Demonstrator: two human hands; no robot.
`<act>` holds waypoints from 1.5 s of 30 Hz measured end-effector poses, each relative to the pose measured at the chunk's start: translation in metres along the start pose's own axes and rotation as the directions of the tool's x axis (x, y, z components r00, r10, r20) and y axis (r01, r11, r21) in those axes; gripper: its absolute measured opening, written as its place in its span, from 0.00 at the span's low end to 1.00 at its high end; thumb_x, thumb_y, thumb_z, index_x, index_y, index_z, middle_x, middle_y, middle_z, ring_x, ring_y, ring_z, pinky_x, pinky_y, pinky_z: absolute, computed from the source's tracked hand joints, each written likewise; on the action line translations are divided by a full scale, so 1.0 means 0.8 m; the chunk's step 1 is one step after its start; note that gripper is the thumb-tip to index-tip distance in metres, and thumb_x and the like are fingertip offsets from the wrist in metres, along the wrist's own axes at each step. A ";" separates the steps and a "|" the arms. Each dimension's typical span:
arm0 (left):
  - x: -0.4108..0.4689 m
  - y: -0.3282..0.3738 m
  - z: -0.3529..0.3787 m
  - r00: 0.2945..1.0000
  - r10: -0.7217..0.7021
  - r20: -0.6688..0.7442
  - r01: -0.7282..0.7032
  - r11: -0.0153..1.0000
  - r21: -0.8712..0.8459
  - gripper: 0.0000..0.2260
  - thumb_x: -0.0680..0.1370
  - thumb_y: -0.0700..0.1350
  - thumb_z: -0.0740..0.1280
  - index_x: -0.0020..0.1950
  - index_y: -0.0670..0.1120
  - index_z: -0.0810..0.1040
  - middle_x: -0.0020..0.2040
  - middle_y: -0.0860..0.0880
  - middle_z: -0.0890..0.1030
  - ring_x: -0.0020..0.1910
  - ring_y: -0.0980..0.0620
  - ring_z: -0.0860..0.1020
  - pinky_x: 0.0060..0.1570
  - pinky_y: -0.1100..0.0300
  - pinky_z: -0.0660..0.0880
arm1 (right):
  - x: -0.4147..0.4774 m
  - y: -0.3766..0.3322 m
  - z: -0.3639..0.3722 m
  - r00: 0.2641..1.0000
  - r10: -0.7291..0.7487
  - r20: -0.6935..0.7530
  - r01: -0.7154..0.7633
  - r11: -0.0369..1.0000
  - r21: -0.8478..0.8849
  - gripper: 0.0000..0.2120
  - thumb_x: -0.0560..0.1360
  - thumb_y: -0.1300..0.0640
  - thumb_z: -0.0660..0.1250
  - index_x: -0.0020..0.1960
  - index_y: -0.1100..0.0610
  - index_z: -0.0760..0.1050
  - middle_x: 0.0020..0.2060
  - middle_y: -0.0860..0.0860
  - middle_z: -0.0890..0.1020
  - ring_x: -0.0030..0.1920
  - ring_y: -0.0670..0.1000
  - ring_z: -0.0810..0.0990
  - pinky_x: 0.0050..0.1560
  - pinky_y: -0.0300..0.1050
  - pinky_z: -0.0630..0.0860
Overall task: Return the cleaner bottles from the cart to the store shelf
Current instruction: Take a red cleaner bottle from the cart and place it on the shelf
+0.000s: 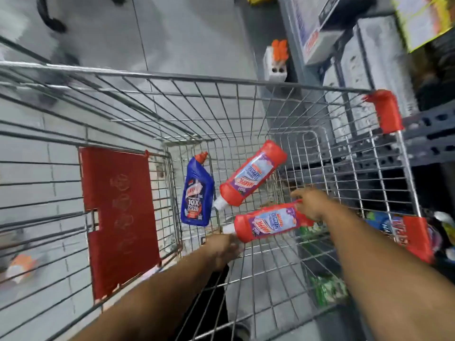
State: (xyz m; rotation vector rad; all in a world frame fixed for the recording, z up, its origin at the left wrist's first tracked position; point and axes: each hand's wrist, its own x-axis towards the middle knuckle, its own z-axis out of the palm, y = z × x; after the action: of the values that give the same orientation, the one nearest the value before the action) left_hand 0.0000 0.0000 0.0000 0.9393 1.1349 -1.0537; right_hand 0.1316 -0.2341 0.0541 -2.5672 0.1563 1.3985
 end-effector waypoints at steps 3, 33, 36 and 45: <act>0.018 -0.005 0.011 0.996 0.013 -0.093 -0.030 0.984 -0.178 0.07 0.77 0.35 0.63 0.54 0.38 0.73 0.43 0.39 0.75 0.37 0.48 0.74 0.39 0.60 0.67 | 0.018 0.015 0.007 0.997 0.022 0.069 -0.016 0.997 -0.079 0.16 0.76 0.55 0.65 0.63 0.55 0.75 0.63 0.58 0.76 0.56 0.56 0.77 0.58 0.46 0.73; -0.292 0.135 0.057 0.717 0.695 0.051 -0.697 0.715 0.051 0.03 0.77 0.41 0.66 0.43 0.45 0.76 0.27 0.53 0.80 0.26 0.58 0.77 0.25 0.66 0.73 | -0.190 0.029 -0.039 0.958 -0.176 -0.226 0.285 0.511 0.811 0.18 0.72 0.67 0.68 0.62 0.63 0.74 0.49 0.55 0.83 0.46 0.50 0.84 0.48 0.47 0.82; -0.394 0.135 0.100 0.469 0.872 0.141 -0.879 0.446 0.169 0.09 0.76 0.41 0.67 0.36 0.46 0.73 0.21 0.56 0.78 0.22 0.60 0.75 0.20 0.70 0.69 | -0.272 0.023 -0.036 0.868 -0.218 -0.446 0.496 0.406 0.767 0.18 0.73 0.69 0.66 0.63 0.65 0.72 0.47 0.53 0.83 0.40 0.43 0.82 0.43 0.38 0.80; -0.547 -0.017 0.207 0.112 0.801 0.587 -0.988 0.155 -0.023 0.08 0.75 0.40 0.66 0.38 0.47 0.82 0.28 0.54 0.82 0.26 0.61 0.78 0.26 0.68 0.73 | -0.491 0.090 0.052 0.576 -0.079 -0.814 0.811 0.180 0.557 0.15 0.72 0.68 0.68 0.54 0.53 0.76 0.44 0.46 0.82 0.40 0.37 0.81 0.45 0.34 0.78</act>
State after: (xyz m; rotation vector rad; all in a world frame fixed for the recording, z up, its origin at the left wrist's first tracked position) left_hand -0.0153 -0.0905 0.4592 1.3194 -0.2937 -0.3042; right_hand -0.1299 -0.2978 0.3525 -1.6077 0.1239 -0.0494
